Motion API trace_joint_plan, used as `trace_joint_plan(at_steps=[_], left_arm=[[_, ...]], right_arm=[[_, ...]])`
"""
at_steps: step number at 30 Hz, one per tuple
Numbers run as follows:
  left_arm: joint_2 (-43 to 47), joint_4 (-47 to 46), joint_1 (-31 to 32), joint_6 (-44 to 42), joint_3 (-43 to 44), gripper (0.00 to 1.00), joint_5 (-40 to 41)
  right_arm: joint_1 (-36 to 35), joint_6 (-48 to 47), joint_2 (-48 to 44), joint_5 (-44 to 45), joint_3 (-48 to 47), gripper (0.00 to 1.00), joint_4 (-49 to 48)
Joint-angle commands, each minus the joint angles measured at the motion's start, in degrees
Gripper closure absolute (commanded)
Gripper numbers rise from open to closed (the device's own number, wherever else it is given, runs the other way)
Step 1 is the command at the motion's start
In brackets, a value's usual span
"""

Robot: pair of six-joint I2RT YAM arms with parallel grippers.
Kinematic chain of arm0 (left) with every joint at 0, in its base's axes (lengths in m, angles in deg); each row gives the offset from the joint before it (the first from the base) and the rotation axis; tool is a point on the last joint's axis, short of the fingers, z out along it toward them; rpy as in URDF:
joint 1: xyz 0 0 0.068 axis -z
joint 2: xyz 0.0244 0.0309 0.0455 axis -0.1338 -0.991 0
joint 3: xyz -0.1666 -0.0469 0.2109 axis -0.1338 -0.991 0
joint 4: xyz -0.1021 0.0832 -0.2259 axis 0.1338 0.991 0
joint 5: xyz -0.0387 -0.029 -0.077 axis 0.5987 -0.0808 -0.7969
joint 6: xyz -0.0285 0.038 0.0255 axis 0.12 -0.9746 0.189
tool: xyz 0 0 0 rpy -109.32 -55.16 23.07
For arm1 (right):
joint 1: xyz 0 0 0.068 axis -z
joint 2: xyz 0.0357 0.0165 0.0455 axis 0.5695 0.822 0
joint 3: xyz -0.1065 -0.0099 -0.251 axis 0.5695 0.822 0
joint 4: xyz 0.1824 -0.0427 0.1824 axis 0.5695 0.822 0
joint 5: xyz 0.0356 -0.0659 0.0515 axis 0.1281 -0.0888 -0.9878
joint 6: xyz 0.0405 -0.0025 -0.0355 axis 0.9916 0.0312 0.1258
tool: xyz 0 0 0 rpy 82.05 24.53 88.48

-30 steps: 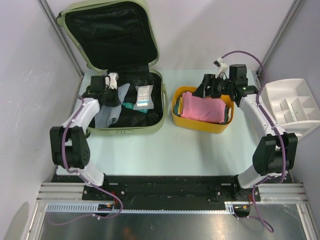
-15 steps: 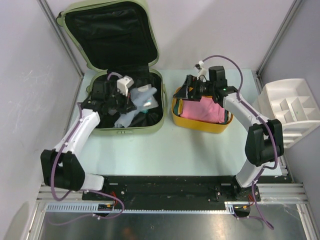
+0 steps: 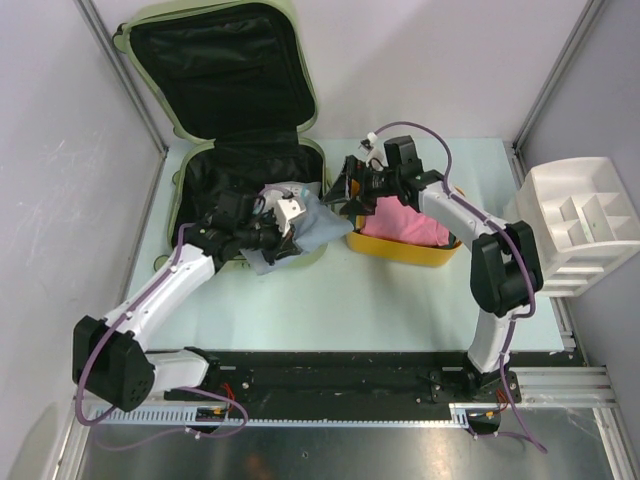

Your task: Open, take out, and arrange the luggage

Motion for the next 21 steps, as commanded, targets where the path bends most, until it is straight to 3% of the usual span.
trace_joint_plan(at_steps=[1, 6, 9, 21], left_arm=[[3.98, -1.8, 1.89, -6.06, -1.15, 1.0, -3.39], [5.3, -1.88, 2.16, -7.91, -3.0, 1.0, -2.77], [5.66, -1.89, 2.25, -8.35, -3.27, 1.0, -2.68], [8.64, -1.89, 2.86, -9.67, -5.46, 1.0, -1.8]], right_arm=[[-0.55, -3.91, 0.84, 0.69, -4.83, 0.05, 8.92], [-0.29, -12.35, -0.21, 5.35, -8.96, 0.04, 19.66], [-0.38, -13.07, -0.48, 3.79, -8.45, 0.04, 23.19], [-4.24, -6.74, 4.62, -7.9, -8.0, 0.01, 17.22]])
